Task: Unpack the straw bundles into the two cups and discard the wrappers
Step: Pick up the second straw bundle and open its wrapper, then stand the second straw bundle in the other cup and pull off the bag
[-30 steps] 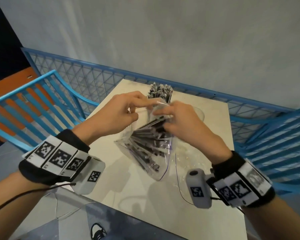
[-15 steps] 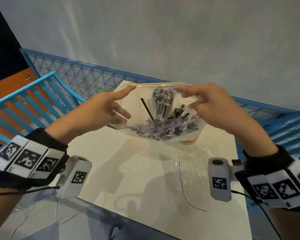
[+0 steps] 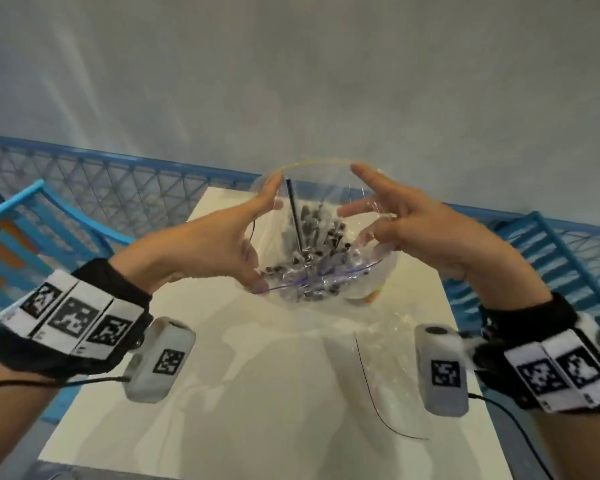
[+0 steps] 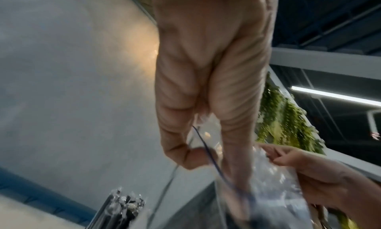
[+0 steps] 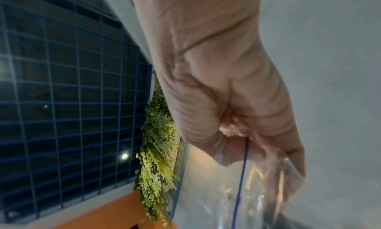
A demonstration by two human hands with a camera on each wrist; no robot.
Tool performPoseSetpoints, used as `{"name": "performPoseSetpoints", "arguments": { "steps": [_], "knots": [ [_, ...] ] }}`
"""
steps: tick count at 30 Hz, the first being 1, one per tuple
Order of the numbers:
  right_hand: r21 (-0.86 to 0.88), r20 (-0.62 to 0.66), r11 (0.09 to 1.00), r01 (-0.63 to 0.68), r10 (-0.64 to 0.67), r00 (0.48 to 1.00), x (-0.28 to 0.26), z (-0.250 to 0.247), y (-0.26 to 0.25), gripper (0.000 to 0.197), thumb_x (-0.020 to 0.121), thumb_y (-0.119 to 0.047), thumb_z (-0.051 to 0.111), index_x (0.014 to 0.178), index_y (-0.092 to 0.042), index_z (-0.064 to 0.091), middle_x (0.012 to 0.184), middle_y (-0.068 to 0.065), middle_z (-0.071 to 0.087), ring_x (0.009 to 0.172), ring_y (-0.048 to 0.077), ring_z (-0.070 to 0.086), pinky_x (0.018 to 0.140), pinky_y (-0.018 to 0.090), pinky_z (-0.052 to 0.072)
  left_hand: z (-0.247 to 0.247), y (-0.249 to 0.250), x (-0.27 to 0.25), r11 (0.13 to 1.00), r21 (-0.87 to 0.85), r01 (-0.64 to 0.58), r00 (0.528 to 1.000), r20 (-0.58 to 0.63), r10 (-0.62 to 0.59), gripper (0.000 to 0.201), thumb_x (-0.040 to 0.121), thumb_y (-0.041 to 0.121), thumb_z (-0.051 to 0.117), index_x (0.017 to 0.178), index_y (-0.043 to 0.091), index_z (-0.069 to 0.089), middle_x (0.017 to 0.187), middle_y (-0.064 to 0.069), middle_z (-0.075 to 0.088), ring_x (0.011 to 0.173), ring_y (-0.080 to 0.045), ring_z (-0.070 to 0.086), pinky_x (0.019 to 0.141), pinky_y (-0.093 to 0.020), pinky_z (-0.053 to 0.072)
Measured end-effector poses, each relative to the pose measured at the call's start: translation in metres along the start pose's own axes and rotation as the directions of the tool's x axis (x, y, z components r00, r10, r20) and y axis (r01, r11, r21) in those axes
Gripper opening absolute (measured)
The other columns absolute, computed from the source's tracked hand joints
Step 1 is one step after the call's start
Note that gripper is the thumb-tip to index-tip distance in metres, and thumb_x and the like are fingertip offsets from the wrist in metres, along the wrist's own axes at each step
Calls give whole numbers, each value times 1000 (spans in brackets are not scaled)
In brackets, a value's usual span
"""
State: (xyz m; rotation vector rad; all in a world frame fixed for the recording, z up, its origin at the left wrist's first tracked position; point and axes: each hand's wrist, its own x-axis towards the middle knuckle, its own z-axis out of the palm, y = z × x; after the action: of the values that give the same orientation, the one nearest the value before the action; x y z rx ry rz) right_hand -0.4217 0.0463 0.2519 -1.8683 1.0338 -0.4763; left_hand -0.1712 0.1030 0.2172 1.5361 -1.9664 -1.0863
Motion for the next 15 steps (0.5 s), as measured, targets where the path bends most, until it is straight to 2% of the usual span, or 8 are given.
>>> {"name": "performPoseSetpoints", "arguments": {
  "steps": [2,4,7,9,11,12,14,15],
  "knots": [
    [-188,-23,981,-43,39,999,-2,0,1,83,87,10,51,148,-39,27,121,-8,63,87,13,64,67,25,56,-5,-1,8,1000,-1,2,999,-34,-2,126,68,0,81,146,52,-4,134,14,50,50,-7,53,57,-21,52],
    [-206,-60,976,-70,59,996,-6,-5,9,67,88,7,51,138,-37,48,121,-3,66,91,13,66,65,26,56,-8,0,16,995,-94,33,997,-64,-39,110,72,7,79,149,44,11,115,2,66,56,-6,55,57,-20,49],
    [158,-128,985,64,-44,991,-19,-13,19,44,88,-13,60,128,-32,60,121,17,67,102,21,64,79,34,53,-6,5,24,906,-421,44,999,8,-45,82,75,5,77,141,35,39,109,-24,67,68,-20,49,54,-21,43],
    [464,-210,860,213,-126,969,-28,-22,28,62,90,-11,52,143,-39,37,121,12,67,103,22,66,86,32,55,-5,13,33,779,-627,31,999,27,-18,58,74,0,73,120,30,56,94,-18,73,61,-14,57,50,-18,49],
    [488,-205,827,277,-200,958,-38,-30,42,85,94,10,41,148,-47,8,125,-1,66,104,15,66,85,29,55,2,24,45,651,-759,-13,1000,-1,19,28,72,2,71,98,9,64,84,-12,69,63,-8,61,54,-15,53],
    [442,-158,853,276,-229,961,-41,-30,52,94,91,6,53,147,-50,1,135,-4,59,116,14,60,92,34,52,5,31,51,576,-817,-29,1000,-17,26,8,77,3,66,85,2,67,79,-13,65,61,-7,60,52,-13,52],
    [333,-85,930,158,-137,987,-46,-25,66,117,64,-20,87,141,-60,9,149,-2,45,134,21,46,103,46,45,11,40,64,452,-891,-43,999,-44,9,37,89,-3,50,59,-1,71,64,-10,66,50,-6,61,48,-13,52],
    [282,-125,953,108,-75,989,-47,-21,71,115,56,-23,91,139,-57,20,143,-2,52,130,20,51,99,43,48,15,46,71,417,-908,-47,999,-39,28,44,91,-5,44,57,1,71,61,-8,67,48,-6,61,47,-13,52]
  ]
}}
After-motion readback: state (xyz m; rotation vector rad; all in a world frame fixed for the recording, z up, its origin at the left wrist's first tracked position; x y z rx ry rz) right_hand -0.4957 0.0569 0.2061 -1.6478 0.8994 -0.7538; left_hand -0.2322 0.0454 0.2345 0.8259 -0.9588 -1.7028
